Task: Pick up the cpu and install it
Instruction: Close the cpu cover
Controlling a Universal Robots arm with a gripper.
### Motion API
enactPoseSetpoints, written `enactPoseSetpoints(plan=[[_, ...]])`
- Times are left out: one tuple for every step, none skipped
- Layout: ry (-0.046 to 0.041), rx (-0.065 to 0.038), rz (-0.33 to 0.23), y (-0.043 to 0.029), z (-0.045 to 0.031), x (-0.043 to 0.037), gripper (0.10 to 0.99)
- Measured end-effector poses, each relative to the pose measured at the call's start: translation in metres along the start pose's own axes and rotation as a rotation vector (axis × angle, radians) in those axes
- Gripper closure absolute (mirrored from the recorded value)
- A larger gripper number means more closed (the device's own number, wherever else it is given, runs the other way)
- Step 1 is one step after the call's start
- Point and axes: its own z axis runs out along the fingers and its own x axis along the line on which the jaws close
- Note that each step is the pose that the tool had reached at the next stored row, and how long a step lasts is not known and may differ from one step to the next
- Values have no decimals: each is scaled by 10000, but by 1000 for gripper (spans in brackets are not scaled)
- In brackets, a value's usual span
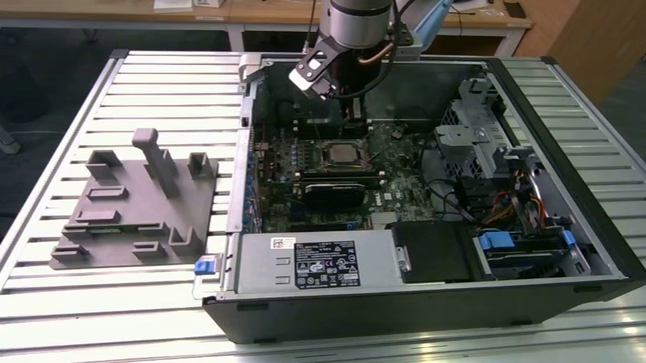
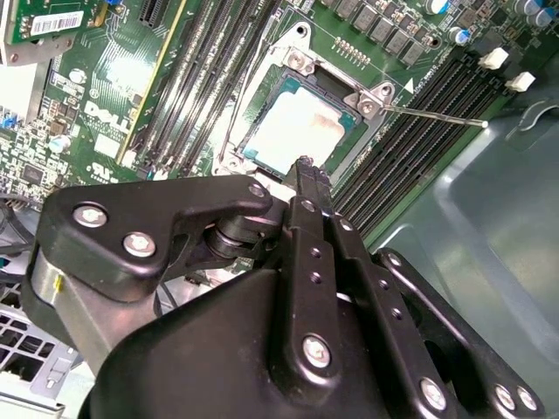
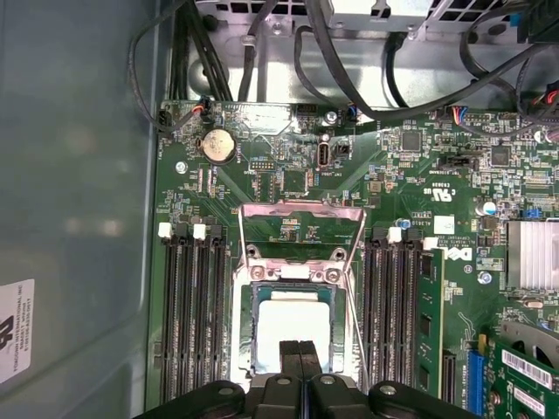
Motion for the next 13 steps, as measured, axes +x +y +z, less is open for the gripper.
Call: enactPoseSetpoints(plan=[[0, 0, 0, 0, -2, 0, 980], [0, 0, 0, 0, -3, 0, 980], [1, 0, 0, 0, -3, 0, 980], [0, 0, 0, 0, -3, 0, 980], [0, 1, 0, 0, -5, 0, 980], [-4, 3, 0, 0, -10, 0, 980], [-3, 2, 0, 0, -15, 0, 980], [0, 0, 0, 1, -20, 0, 980], [0, 1, 0, 1, -26, 0, 980], [0, 0, 0, 1, -33, 0, 980], [1, 0, 0, 2, -41, 0, 980], [1, 0, 0, 2, -49, 0, 980], [1, 0, 1, 2, -58, 1, 980]])
